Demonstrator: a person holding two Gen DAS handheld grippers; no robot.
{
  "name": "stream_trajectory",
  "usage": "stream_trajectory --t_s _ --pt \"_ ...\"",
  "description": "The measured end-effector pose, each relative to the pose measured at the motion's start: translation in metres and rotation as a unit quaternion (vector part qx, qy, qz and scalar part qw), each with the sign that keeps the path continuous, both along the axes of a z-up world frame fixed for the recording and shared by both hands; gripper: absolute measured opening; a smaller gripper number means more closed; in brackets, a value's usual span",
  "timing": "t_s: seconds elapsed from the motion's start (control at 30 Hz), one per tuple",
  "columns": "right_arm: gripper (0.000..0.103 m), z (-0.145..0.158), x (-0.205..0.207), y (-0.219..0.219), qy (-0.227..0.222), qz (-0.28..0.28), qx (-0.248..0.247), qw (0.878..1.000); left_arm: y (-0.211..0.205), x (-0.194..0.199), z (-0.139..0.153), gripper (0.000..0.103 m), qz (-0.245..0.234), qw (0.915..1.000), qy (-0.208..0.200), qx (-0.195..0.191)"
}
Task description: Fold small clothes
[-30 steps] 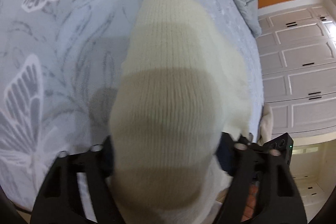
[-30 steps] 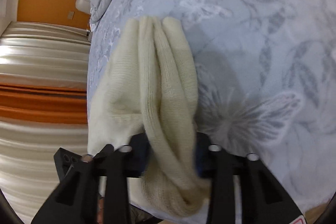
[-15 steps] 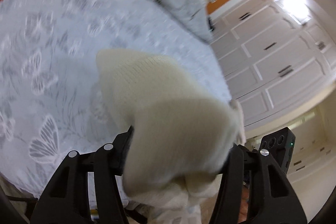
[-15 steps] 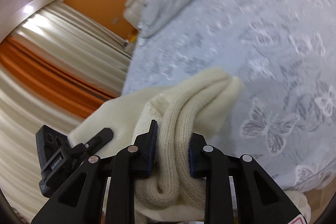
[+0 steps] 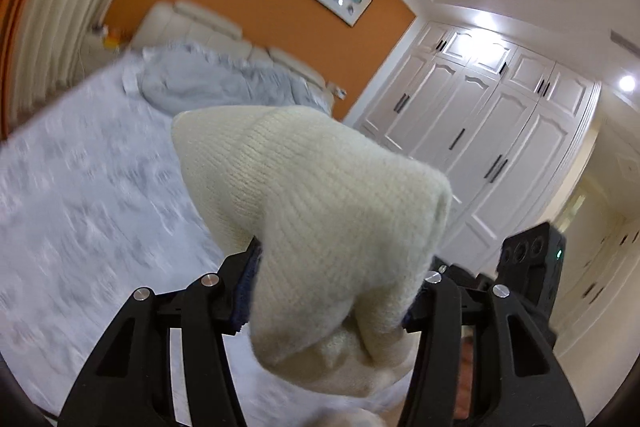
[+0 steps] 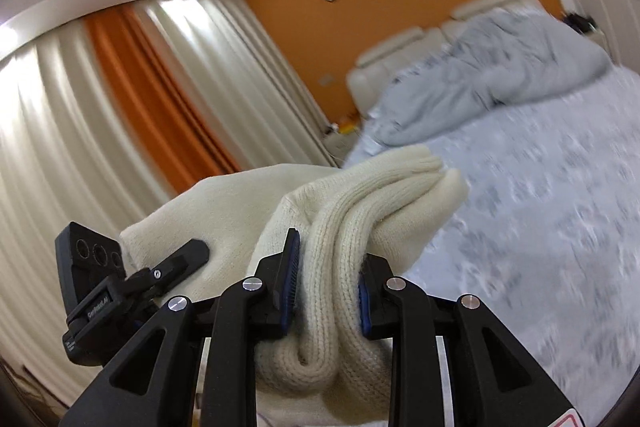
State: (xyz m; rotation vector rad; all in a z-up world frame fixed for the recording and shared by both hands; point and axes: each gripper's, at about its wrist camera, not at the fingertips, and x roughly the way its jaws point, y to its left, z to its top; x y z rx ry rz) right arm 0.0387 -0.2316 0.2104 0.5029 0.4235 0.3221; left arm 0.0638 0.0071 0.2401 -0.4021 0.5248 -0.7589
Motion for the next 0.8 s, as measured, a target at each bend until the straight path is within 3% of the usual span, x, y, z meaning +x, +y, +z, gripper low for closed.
stream_trajectory --t_s 0.03,0.1,0.13,0.2,0.3,0.4,0.5,0.57,0.7,0.73,0.8 --pt "0.028 -0.006 0.011 0.006 0.005 -0.004 -0.004 1.0 0.008 0.008 -0.007 0.058 0.012 0.9998 0.0 0.017" --pt "0.038 -0.038 0.032 0.01 0.039 -0.021 -0.006 0.999 0.02 0.02 -0.032 0.079 0.031 0.9985 0.022 0.04" --pt "0.045 -0.057 0.037 0.011 0.058 -0.036 -0.013 0.998 0.027 0.035 -0.064 0.084 0.039 0.9958 0.056 0.06" --pt "0.046 -0.117 0.048 0.012 0.128 -0.067 -0.033 0.989 0.039 0.052 -0.121 0.085 0.071 0.9853 0.118 0.101" --pt "0.046 -0.209 0.038 0.012 0.231 -0.08 -0.013 0.969 0.059 0.056 -0.192 0.083 0.116 0.9677 0.178 0.136" --pt "0.046 -0.252 0.038 0.015 0.279 -0.074 -0.014 0.957 0.064 0.053 -0.231 0.083 0.132 0.9588 0.205 0.146" --pt "0.046 -0.268 0.055 0.015 0.296 -0.072 -0.018 0.952 0.061 0.062 -0.248 0.084 0.15 0.9537 0.217 0.144" --pt "0.061 -0.274 0.07 0.013 0.299 -0.057 0.011 0.953 0.066 0.067 -0.257 0.087 0.17 0.9496 0.225 0.138" --pt "0.068 -0.305 0.106 0.019 0.327 -0.029 0.057 0.943 0.085 0.08 -0.292 0.09 0.208 0.9297 0.292 0.083" --pt "0.068 -0.317 0.117 0.023 0.341 -0.021 0.07 0.937 0.09 0.086 -0.302 0.09 0.213 0.9244 0.31 0.066" --pt "0.056 -0.343 0.127 0.03 0.372 -0.008 0.1 0.923 0.095 0.097 -0.325 0.09 0.194 0.9203 0.338 0.031"
